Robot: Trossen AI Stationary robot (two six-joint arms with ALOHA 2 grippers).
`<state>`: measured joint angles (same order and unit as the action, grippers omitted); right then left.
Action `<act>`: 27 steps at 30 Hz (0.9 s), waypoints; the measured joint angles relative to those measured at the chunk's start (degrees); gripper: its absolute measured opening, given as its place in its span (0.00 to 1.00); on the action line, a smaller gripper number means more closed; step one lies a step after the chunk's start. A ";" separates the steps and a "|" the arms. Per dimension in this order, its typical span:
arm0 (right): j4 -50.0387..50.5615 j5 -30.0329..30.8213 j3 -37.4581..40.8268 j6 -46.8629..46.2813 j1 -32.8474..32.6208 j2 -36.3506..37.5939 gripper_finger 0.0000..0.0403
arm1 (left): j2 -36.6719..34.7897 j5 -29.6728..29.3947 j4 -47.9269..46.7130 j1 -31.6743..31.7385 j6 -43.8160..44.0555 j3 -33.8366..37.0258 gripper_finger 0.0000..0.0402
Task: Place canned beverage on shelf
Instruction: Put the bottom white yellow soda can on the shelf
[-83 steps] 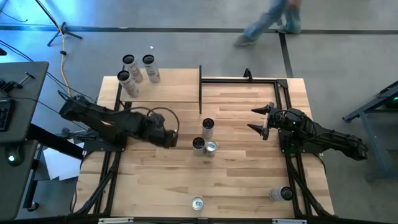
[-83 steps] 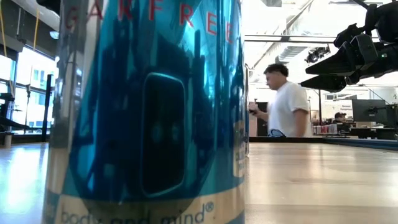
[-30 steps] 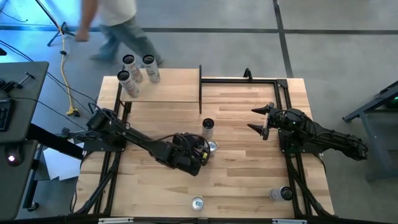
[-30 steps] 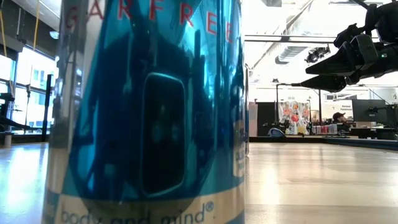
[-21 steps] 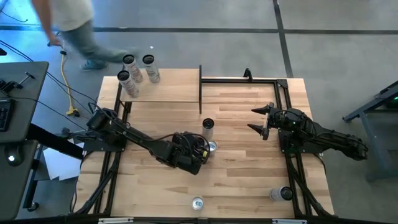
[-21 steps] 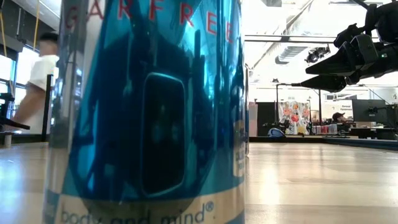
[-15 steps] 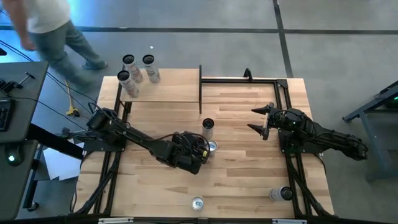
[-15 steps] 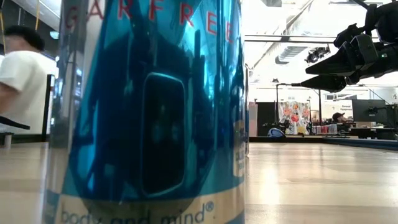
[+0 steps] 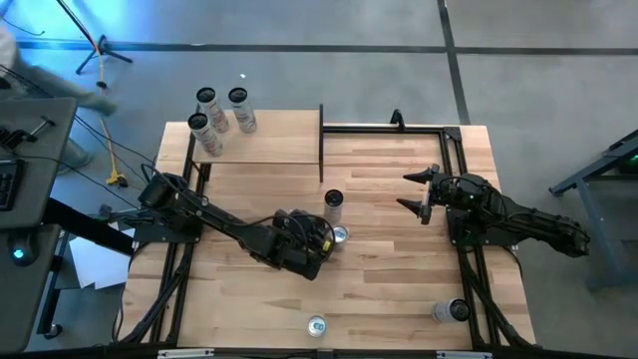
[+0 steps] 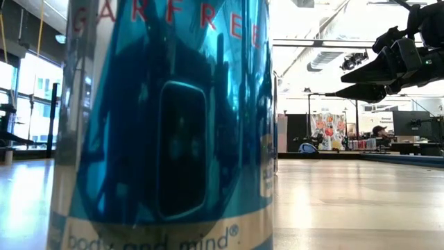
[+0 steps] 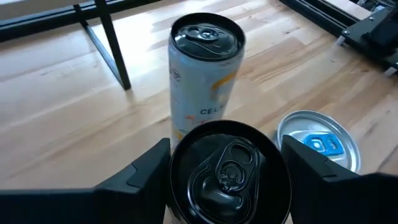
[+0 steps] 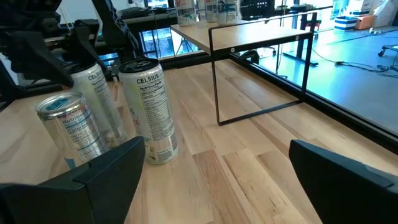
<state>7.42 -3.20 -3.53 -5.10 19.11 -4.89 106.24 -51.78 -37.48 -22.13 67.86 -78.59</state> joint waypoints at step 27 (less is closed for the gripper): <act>0.00 0.00 0.00 0.01 -0.02 0.00 0.96 | -2.40 0.43 -8.32 0.48 -5.58 0.13 0.50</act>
<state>7.42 -3.20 -3.53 -5.10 19.09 -4.89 103.83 -51.35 -45.80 -21.65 62.28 -78.46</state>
